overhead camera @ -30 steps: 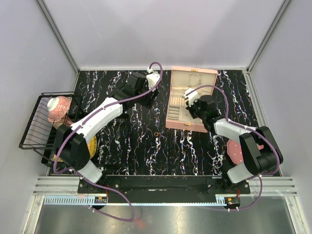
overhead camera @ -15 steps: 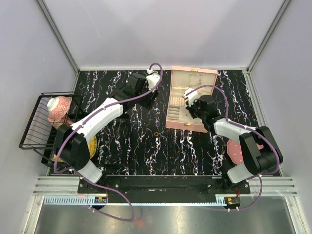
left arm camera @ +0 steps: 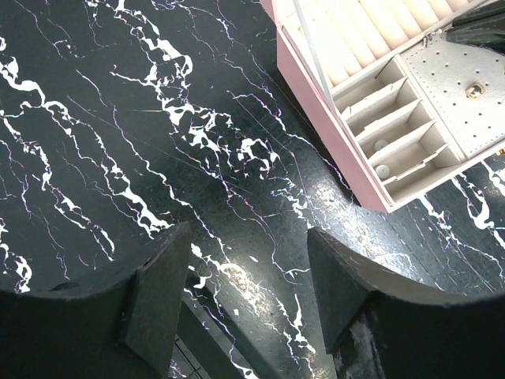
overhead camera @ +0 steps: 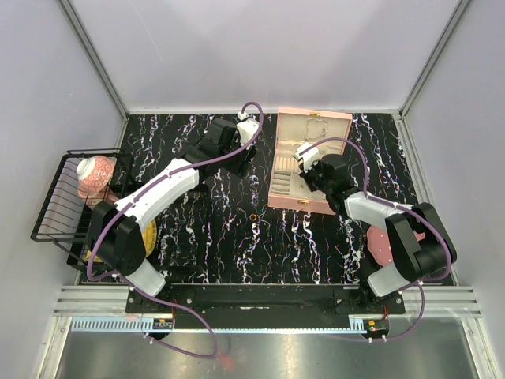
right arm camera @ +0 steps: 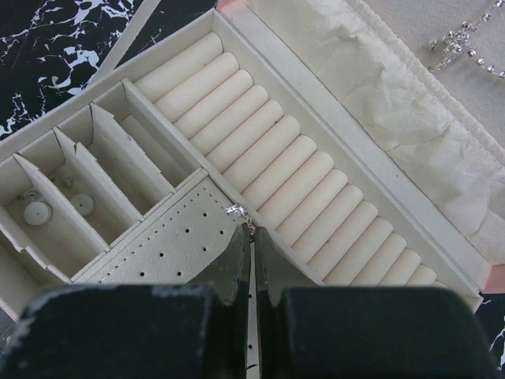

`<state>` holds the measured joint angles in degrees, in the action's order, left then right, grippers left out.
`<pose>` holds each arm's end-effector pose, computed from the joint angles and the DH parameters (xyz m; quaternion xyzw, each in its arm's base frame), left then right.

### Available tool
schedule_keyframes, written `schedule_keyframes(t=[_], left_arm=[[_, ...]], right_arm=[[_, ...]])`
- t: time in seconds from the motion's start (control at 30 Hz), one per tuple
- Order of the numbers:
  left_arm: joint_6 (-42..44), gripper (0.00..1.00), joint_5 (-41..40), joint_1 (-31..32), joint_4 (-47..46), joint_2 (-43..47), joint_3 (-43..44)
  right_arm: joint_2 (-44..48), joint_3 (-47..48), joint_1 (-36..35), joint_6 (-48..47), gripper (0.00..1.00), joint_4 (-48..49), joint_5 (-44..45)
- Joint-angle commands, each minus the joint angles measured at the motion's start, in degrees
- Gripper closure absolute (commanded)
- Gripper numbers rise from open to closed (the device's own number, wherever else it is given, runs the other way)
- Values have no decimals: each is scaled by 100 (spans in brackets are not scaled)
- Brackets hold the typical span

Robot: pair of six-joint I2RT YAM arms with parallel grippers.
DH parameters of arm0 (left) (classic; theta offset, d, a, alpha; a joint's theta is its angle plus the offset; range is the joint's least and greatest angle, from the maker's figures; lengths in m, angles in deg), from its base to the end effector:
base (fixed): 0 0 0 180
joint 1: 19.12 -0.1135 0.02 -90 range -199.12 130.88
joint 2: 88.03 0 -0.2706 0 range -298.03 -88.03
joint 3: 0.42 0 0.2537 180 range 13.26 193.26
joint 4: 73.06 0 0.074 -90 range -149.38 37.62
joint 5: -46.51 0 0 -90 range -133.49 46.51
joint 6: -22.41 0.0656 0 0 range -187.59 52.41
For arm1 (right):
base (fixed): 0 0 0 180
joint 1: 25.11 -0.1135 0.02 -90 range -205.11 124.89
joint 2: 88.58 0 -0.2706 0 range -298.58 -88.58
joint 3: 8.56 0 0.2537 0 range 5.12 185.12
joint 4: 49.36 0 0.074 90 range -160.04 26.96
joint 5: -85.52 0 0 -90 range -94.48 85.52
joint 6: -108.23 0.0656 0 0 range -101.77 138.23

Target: Organize the mixed jewelry

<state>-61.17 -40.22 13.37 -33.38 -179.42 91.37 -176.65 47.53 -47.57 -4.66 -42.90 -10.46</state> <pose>0.3255 -0.2117 0.2975 0.3124 0.8476 -0.1217 0.4113 0.3224 0.1407 0.1896 -0.3513 0.7687 0.0421 0.5329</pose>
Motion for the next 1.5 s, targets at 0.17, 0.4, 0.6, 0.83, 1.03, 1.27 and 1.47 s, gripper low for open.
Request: schedule_keyframes(t=[0.17, 0.4, 0.6, 0.83, 1.03, 1.27, 1.47], left_arm=[[-61, 36, 130, -59, -288, -10, -41], [-79, 36, 139, -59, -288, -27, -41], [-79, 36, 139, -59, -288, -19, -50], [-88, 36, 139, -59, -288, -10, -59], [-97, 36, 148, -67, -306, -28, -50], [-105, 36, 148, -59, -306, -36, -67], [-114, 36, 174, -59, -306, -45, -41]], right_arm=[[44, 39, -75, -75, 99, 245, 185], [132, 12, -75, -92, 99, 218, 167], [168, -14, -83, -84, 99, 201, 150], [247, -75, -75, -84, 99, 227, 132], [273, -102, -75, -92, 99, 227, 149], [229, -137, -75, -119, 99, 297, 202], [168, -84, -75, -119, 99, 333, 246]])
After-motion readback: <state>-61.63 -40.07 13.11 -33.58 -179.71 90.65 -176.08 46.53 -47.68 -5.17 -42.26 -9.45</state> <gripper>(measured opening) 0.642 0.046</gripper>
